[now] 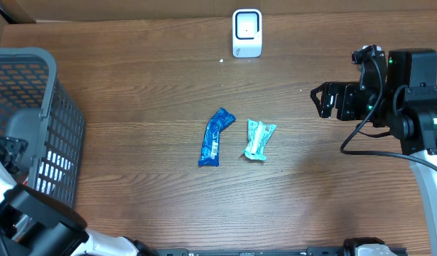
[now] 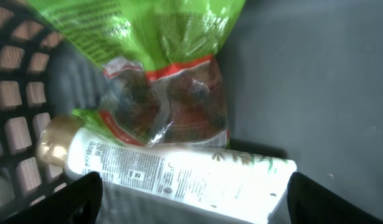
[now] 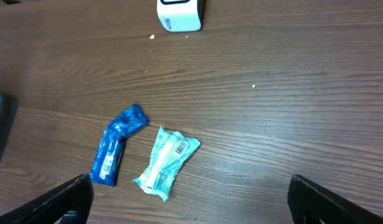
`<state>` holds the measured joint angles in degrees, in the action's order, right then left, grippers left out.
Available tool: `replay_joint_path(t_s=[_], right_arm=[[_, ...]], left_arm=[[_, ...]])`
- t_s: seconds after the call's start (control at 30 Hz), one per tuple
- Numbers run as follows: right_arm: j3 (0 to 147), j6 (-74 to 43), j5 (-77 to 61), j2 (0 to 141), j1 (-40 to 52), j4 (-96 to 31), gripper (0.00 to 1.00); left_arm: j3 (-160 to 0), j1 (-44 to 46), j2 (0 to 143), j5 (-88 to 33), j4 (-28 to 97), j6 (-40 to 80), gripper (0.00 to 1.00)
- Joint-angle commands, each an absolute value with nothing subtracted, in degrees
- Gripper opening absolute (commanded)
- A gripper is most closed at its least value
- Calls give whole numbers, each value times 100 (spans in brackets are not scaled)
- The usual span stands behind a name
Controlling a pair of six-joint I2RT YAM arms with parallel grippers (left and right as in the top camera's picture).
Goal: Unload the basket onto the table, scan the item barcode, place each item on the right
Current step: 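Reach into the basket and grasp the green snack bag with left gripper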
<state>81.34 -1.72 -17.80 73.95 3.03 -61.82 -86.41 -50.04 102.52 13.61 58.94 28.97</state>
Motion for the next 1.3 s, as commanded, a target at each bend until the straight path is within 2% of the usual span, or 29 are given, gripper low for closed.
replay_joint_path(t_s=[0.0, 0.13, 0.5, 0.53, 0.6, 0.63, 0.67, 0.7, 0.97, 1.1, 1.27], right_arm=[[8246, -165, -1811, 7463, 287, -6187, 100], [8246, -167, -1813, 7533, 287, -6191, 100], [8246, -169, -1813, 7658, 287, -6237, 100], [8246, -167, -1811, 7658, 287, -6250, 100], [8246, -167, -1811, 7658, 287, -6267, 100], [8246, -167, -1811, 7658, 287, -6272, 100], [8246, -169, -1811, 7658, 287, -6270, 100], [8246, -169, -1813, 7658, 287, -6270, 100], [8246, -169, -1813, 7658, 287, -6237, 100], [8246, -169, -1813, 7658, 287, -6208, 100], [8246, -169, -1813, 7658, 287, -6189, 100]], left_arm=[[-8340, -5054, 10578, 1518, 5308, 2370, 86], [-8263, -5057, 10822, 1586, 4934, 2005, 86], [-8259, -5063, 11633, 2250, 4875, 2016, 87], [-8259, -5061, 11695, 2248, 4875, 2014, 82], [-8259, -5061, 11756, 2233, 4888, 2038, 58], [-8259, -5061, 11764, 2196, 4899, 2036, 38], [-8261, -5059, 11762, 2119, 4899, 2040, 14], [-8265, -5061, 11760, 2016, 4906, 2097, 4], [-8938, -5033, 11743, 587, 5631, 2268, 4], [-10488, -4943, 11679, -261, 6801, 2176, 4], [-12619, -4630, 11373, -607, 8038, 1894, 4]])
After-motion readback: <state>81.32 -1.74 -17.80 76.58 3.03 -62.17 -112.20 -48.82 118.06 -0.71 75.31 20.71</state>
